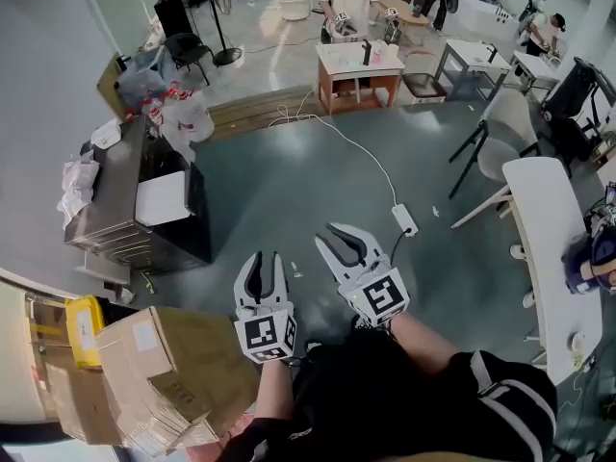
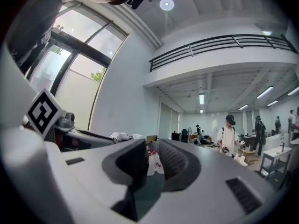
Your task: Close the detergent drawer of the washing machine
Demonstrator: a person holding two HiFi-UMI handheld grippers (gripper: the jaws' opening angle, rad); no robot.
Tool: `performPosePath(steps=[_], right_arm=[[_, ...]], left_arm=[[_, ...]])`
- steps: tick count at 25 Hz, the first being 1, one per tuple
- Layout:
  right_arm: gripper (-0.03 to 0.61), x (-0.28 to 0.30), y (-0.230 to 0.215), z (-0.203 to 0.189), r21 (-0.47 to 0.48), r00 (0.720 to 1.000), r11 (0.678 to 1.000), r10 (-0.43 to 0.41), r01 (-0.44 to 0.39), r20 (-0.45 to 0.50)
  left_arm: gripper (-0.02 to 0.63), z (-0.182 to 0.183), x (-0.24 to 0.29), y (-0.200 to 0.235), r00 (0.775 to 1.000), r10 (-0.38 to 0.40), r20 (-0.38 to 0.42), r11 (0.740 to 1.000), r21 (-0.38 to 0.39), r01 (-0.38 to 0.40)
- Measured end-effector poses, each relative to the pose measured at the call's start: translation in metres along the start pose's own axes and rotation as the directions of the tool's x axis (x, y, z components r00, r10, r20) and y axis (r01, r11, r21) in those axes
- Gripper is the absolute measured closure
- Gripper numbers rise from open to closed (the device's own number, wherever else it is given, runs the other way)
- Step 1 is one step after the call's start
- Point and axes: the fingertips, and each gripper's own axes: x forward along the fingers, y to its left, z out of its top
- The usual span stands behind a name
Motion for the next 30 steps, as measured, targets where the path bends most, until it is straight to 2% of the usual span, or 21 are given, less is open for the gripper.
performPosePath(steps=[6, 15, 25, 30], right_arm=[[0.444, -0.001, 0.004, -0.019, 0.004, 0.998, 0.999, -0.036, 0.036, -0.043], [0.426, 0.035, 0.003, -0.036, -0.012, 0.995, 1.000, -0.012, 0.010, -0.102], [0.413, 0.136, -0.052, -0.046, -0.005, 0.995, 0.999, 0.050, -0.051, -0.092], [0.411, 0.185, -0.092, -0.041, -0.024, 0.994, 0.996, 0.088, -0.090, -0.071]], left_arm=[[0.485, -0.016, -0.006, 0.011, 0.999, -0.036, -0.010, 0.999, -0.030, 0.036], [0.485, -0.029, 0.016, 0.033, 0.998, -0.041, -0.041, 0.996, -0.078, 0.038], [0.492, -0.013, 0.114, 0.078, 1.000, 0.006, -0.027, 1.000, -0.027, -0.007], [0.492, 0.011, 0.173, 0.096, 0.999, 0.038, 0.006, 0.999, -0.001, -0.038]])
